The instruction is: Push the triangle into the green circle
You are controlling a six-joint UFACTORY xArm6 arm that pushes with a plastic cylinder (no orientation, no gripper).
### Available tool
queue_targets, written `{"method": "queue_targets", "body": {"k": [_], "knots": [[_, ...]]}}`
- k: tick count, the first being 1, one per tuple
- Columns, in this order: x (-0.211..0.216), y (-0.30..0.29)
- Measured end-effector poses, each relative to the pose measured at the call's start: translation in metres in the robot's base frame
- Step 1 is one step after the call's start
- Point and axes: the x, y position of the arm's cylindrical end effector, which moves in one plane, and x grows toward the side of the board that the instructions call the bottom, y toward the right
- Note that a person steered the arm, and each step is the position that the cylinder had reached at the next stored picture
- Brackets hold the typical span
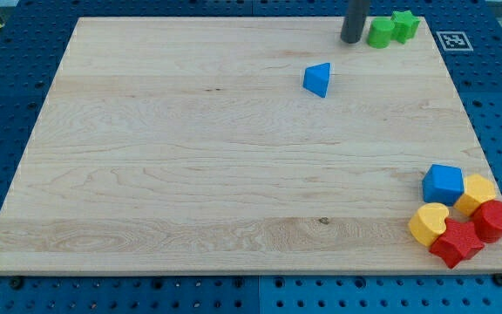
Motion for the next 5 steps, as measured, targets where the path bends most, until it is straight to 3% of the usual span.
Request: {"method": "queue_targets", "body": {"k": [2,3,5], "knots": [[0.063,-0.121],[0.106,-0.093],[0.107,-0.072]]}}
